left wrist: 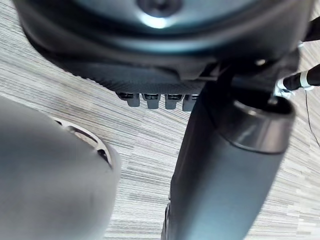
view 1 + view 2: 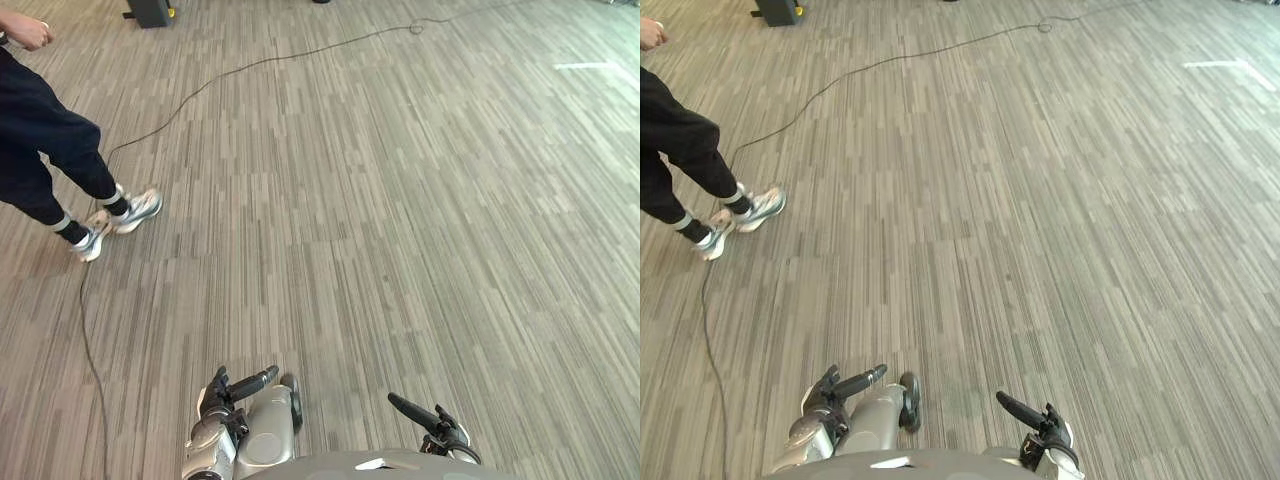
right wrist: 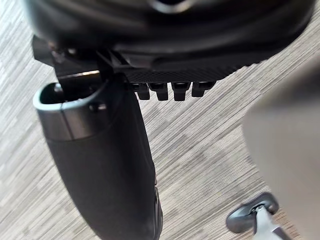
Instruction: Pick up cushions and gather them together orderly.
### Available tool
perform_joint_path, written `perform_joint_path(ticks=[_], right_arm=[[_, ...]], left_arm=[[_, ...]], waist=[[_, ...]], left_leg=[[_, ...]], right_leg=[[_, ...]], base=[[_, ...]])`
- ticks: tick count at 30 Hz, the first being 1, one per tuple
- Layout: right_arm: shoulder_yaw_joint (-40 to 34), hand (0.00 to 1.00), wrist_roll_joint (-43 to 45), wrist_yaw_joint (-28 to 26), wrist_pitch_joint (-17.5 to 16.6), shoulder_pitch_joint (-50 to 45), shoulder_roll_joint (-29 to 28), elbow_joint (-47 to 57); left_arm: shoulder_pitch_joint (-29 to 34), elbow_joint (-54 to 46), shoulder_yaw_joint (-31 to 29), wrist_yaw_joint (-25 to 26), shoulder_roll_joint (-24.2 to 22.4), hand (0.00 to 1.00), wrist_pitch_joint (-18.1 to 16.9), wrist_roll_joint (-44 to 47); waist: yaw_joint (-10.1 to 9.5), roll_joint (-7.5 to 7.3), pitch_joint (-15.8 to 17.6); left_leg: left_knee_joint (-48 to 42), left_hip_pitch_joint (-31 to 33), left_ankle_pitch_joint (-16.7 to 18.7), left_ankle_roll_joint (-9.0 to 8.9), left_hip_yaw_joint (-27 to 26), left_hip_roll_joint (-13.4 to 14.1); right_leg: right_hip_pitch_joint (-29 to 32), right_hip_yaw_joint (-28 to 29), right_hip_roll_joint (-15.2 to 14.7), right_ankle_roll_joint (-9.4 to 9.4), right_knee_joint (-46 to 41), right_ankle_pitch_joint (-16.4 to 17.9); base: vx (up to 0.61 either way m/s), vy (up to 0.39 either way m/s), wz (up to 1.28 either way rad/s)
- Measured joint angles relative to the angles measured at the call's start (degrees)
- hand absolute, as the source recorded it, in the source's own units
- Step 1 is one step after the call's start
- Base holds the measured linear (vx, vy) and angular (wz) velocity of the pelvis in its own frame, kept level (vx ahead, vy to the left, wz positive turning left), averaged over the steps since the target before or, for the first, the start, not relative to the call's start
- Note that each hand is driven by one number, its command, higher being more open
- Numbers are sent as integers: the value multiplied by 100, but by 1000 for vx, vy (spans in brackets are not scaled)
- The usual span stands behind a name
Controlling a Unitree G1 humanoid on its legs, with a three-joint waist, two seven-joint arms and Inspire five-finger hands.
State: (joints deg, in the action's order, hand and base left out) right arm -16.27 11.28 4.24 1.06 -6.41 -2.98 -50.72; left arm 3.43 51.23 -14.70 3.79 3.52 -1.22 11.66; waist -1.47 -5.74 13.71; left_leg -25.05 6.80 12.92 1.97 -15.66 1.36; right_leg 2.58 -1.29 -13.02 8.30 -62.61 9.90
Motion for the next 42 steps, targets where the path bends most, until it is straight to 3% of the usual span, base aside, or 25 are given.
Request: perform_joint_path(ticks=[1, 3, 6, 7, 8, 9, 10, 11, 12, 14, 17, 20, 21, 23, 25, 28, 30, 31, 32, 34, 35, 38, 39, 41, 42], right_arm=[[37, 100, -3, -28, -9, 0, 43, 139], [73, 100, -4, -26, -46, -1, 80, 307], [57, 100, 0, -25, -131, 53, 75, 486], [53, 100, 0, -26, -125, 96, 93, 439], [11, 100, 21, -28, -110, 134, 112, 370], [-46, 100, 17, -32, -110, 155, 118, 359], [-56, 100, 16, -35, -112, 190, 108, 360], [-72, 100, 1, -38, -111, 238, 120, 370], [-138, 100, -7, -70, -95, 235, 119, 430], [-99, 100, -48, -108, -5, 233, 192, 437], [69, 100, -44, -101, 9, 263, 228, 394], [226, 100, -36, -89, 26, 267, 176, 353], [226, 100, -34, -53, 49, 236, 160, 352], [225, 100, -36, -25, 81, 235, 135, 340], [205, 100, -41, -16, 77, 304, 168, 128], [249, 100, -66, 8, 87, 54, 69, 56], [251, 100, -108, 7, 83, -42, -38, 55], [366, 100, -127, -25, 118, -98, -53, 60], [371, 100, -128, -27, 118, -107, -37, 81], [361, 100, -124, -54, 97, -94, 53, 195], [418, 100, -223, -99, 4, -90, 149, 292], [459, 100, -231, -116, -88, 67, 300, 203], [458, 100, -232, -119, -104, 174, 345, 160], [454, 100, -224, -123, -111, 299, 368, 153], [444, 100, -216, -124, -115, 330, 387, 93]], left_arm=[[49, 1, 108, 4, -15, 100, 11, 0], [57, 3, 134, 10, -70, 100, 18, 0], [-65, 152, 408, 14, -58, 100, 19, -9], [-154, 267, 502, 5, -77, 100, 18, -38], [-208, 424, 538, -12, -122, 100, 20, -112], [-218, 502, 529, -18, -152, 100, 36, -169], [-226, 533, 510, -31, -195, 100, 43, -232], [-276, 536, 486, -59, -279, 100, 49, -303], [-320, 519, 472, -84, -373, 100, 49, -445], [-309, 373, 404, -111, -506, 100, 50, -557], [-228, 35, 205, -127, -562, 100, 37, -549], [-148, -275, 214, -133, -488, 100, -90, -459], [-111, -470, 213, -160, -549, 100, -211, -425], [-76, -626, 200, -168, -649, 100, -286, -394], [-75, -650, 243, -162, -693, 100, -331, -334], [-30, -551, 241, -126, -564, 100, -280, -332], [-62, -466, 238, -118, -423, 100, -241, -334], [-103, -359, 251, -55, -267, 100, -218, -334], [-126, -293, 251, -34, -259, 100, -193, -334], [-165, 5, 258, 82, -250, 100, -116, -335], [-167, 145, 333, 117, -249, 100, -108, -335], [-203, 366, 563, 121, -158, 100, -108, -336], [-212, 510, 665, 118, -113, 100, -70, -340], [-214, 640, 715, 115, -72, 100, -55, -344], [-158, 709, 740, 106, -52, 100, -41, -360]], waist=[[26, 127, 57], [96, 224, 89], [249, 244, 111], [279, 245, 111], [377, 249, 114], [470, 295, 95], [478, 358, 109], [498, 455, 137], [525, 516, 172], [508, 694, 203], [415, 699, 253], [278, 578, 250], [165, 572, 240], [125, 556, 232], [90, 527, 198], [-66, 329, -199], [-48, 113, -278], [-27, -51, -251], [-12, -45, -241], [114, 19, -188], [203, 191, -134], [251, 318, -69], [334, 343, -51], [489, 339, -13], [594, 365, 24]], left_leg=[[247, -551, 190, -16, -142, 56], [641, -1164, 343, -104, -318, 154], [1299, -2018, 492, -448, -756, 257], [1558, -2330, 493, -493, -931, 228], [1756, -2668, 501, -530, -959, 182], [1789, -2883, 519, -622, -955, 260], [1760, -2964, 474, -730, -974, 305], [1539, -3030, 259, -1106, -1008, 442], [615, -2879, -18, -1211, -936, 692], [-2344, -1802, -697, -1179, -317, 1388], [-4088, -954, -436, -1107, -153, 1638], [-3591, 168, -28, -768, -97, 1535], [-2658, 635, 64, -666, 27, 1346], [-1188, 966, 0, -740, 482, 917], [456, 1042, -363, -835, 897, 570], [229, 1011, -1216, -469, 826, 414], [-138, 943, -753, -440, 544, 430], [-200, 431, -245, -344, 147, 354], [-159, 278, -146, -328, 105, 321], [64, -453, 161, -316, -43, 278], [518, -1080, 239, -333, -159, 297], [1185, -1849, 191, -394, -371, 408], [1378, -2138, 191, -395, -443, 488], [1679, -2512, 191, -396, -442, 531], [1905, -2855, 153, -478, -389, 504]], right_leg=[[575, -306, -18, -294, -510, 177], [1234, -920, -8, -564, -367, 357], [1990, -2323, 91, -715, 1774, 393], [2075, -2620, 295, -745, 2949, 181], [2064, -2634, 573, -984, 3904, -415], [1914, -2491, 731, -1587, 3995, -1149], [1897, -2504, 799, -1976, 3868, -1057], [1949, -2455, 820, -2002, 3385, -591], [1766, -2447, 883, -2048, 3101, -158], [1056, -2258, 1275, -1976, 3414, 156], [207, -1803, 1674, -2007, 3956, 229], [-826, -1065, 1890, -1997, 4798, 255], [-1182, -688, 1899, -1953, 5060, 304], [-1488, -270, 1846, -1810, 5213, 420], [-1818, 201, 1770, -1501, 5391, 600], [-1998, 1001, 1451, -998, 5053, 988], [-1654, 1050, 1302, -824, 4164, 1084], [-637, 760, 980, 85, 1707, 547], [-439, 636, 875, 272, 1263, 336], [64, -3, 516, -87, 65, 508], [529, -594, 382, -427, -193, 737], [1234, -1444, 404, -829, 521, 977], [1689, -1776, 510, -886, 1468, 953], [2056, -1857, 673, -906, 2966, 410], [1943, -1847, 815, -1442, 3559, -901]], base=[[423, 103, -53], [562, 84, -61], [602, 46, -65], [688, -40, -47], [884, -80, -35], [610, -71, -15], [645, -62, -21], [769, -144, -30], [908, -183, -36], [768, -203, -50], [537, -90, -77], [590, 38, -127], [465, 119, -105], [537, 185, -123], [598, 242, -124], [588, 230, -143], [725, 280, -103], [750, 295, -96], [733, 286, -98], [540, 179, -48], [596, 150, -41], [698, 64, -29], [778, -78, -7], [608, -96, 14], [585, -126, -5]])
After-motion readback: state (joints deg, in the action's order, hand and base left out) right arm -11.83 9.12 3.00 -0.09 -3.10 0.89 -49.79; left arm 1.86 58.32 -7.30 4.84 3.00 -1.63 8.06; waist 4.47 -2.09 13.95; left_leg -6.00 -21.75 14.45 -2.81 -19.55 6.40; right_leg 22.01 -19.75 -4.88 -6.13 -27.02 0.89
